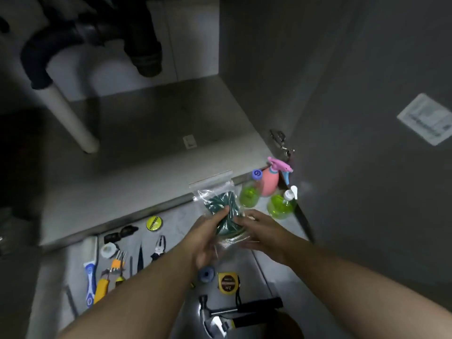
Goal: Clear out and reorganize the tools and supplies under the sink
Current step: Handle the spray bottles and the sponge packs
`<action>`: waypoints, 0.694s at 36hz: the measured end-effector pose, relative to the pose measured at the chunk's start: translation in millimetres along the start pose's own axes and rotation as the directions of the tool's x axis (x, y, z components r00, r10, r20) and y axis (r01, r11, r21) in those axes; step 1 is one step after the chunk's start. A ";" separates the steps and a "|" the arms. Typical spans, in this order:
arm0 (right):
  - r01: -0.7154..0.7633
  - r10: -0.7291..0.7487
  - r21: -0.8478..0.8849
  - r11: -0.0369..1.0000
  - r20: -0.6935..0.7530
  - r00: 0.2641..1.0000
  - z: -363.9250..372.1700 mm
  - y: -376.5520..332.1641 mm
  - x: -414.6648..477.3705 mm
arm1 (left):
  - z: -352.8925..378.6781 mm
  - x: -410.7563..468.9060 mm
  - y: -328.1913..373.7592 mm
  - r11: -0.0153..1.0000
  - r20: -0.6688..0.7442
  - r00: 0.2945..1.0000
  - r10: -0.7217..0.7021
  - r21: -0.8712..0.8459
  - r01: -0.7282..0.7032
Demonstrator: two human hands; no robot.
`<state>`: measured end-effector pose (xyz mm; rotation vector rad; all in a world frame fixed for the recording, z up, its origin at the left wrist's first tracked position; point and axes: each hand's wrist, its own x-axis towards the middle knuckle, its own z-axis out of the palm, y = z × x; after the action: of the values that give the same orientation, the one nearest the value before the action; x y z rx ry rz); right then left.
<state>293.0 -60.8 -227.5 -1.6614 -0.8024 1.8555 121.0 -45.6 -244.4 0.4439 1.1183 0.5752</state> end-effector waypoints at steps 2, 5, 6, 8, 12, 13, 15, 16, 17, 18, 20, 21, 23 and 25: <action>-0.034 0.034 -0.009 0.999 0.002 0.999 -4.2 11.5 20.0 | -7.2 25.8 -7.9 1.000 -0.068 0.998 0.000 -0.006 0.000; -0.086 0.080 -0.085 0.993 -0.062 0.995 -17.3 31.2 44.2 | -18.9 64.3 -15.4 1.000 -0.190 0.981 -0.025 0.009 0.027; -0.105 0.094 -0.141 0.984 -0.080 0.992 -23.4 39.8 48.7 | -23.5 76.6 -18.5 0.999 -0.217 0.976 -0.033 0.019 0.038; -0.149 0.133 -0.273 0.950 -0.077 0.988 -37.6 59.6 52.9 | -30.7 100.1 -25.3 0.998 -0.259 0.965 -0.037 0.046 0.051; -0.230 0.240 -0.411 0.882 -0.028 0.970 -63.2 95.2 52.1 | -33.7 138.2 -32.0 0.996 -0.325 0.946 0.000 0.080 0.027; -0.235 0.245 -0.420 0.876 -0.031 0.969 -66.1 100.6 51.8 | -33.5 146.6 -32.8 0.996 -0.329 0.944 0.010 0.089 0.020; -0.223 0.225 -0.444 0.868 -0.047 0.973 -68.4 106.8 52.3 | -31.5 159.9 -33.3 0.995 -0.322 0.947 0.010 0.099 0.023; -0.218 0.216 -0.445 0.868 -0.056 0.975 -69.1 108.9 53.6 | -30.6 165.6 -33.4 0.995 -0.319 0.948 0.004 0.097 0.028; -0.214 0.208 -0.444 0.870 -0.062 0.976 -69.7 110.5 55.9 | -29.1 170.7 -33.4 0.997 -0.318 0.948 0.000 0.078 0.026; -0.210 0.202 -0.441 0.873 -0.066 0.977 -70.6 111.9 58.9 | -27.8 175.0 -33.6 0.999 -0.319 0.948 -0.001 0.045 0.016; -0.196 0.178 -0.427 0.883 -0.081 0.981 -73.0 112.0 65.3 | -24.0 179.8 -31.7 1.000 -0.329 0.944 0.020 0.005 -0.019; -0.187 0.163 -0.422 0.887 -0.092 0.982 -73.4 111.3 68.5 | -22.5 180.6 -30.5 0.999 -0.337 0.941 0.035 0.006 -0.034; -0.170 0.133 -0.411 0.895 -0.118 0.984 -71.5 109.8 74.0 | -20.9 181.7 -29.4 0.998 -0.340 0.939 0.058 -0.001 -0.062; -0.153 0.103 -0.406 0.901 -0.141 0.985 -68.4 109.1 77.9 | -19.8 181.1 -27.9 0.996 -0.323 0.943 0.077 -0.012 -0.086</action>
<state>353.0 -74.1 -364.9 -2.1090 -1.1215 1.7346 166.3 48.4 -396.3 0.3829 1.4086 0.7533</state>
